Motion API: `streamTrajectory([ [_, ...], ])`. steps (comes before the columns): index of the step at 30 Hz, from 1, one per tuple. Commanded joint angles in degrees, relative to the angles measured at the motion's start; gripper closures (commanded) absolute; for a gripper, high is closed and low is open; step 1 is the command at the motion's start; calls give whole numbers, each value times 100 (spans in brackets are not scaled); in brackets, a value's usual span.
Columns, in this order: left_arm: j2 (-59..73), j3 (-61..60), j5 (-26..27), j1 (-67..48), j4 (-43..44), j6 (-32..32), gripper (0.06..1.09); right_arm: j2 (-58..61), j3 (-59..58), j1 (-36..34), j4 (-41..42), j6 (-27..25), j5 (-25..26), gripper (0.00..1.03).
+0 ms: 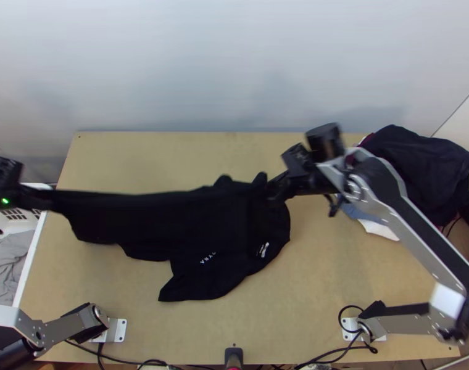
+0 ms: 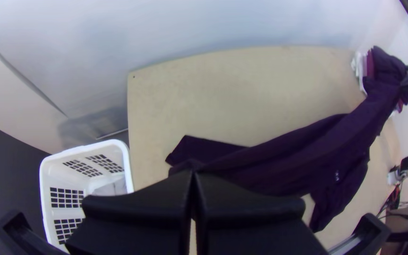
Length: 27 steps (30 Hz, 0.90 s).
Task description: Fold the t-shirt
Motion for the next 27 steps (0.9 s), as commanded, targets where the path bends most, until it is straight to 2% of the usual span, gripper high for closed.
streamTrajectory([
  [1, 89, 1227, 796, 122, -516, -870, 105, -974, 533, -15, -292, 18, 0, 100],
  [5, -61, 1342, 999, 236, -507, -1098, 105, -1317, 1007, -51, -521, 177, 18, 100],
  [9, -8, 1781, 1772, 869, -489, -1458, 105, -1448, 1693, -226, -758, 308, 53, 100],
  [15, 1, 2493, 2009, 939, -683, -1748, 105, -1580, 2431, -490, -1206, 484, 0, 100],
  [19, -360, 2730, 2229, 710, -770, -1748, 105, -2046, 2343, -472, -1320, 484, -96, 100],
  [23, -632, 2871, 2695, 271, -920, -2144, 105, -2450, 2343, -490, -1347, 581, -114, 100],
  [27, -790, 3161, 2713, -494, -929, -2689, 105, -2828, 2396, -736, -1382, 721, -202, 100],
])
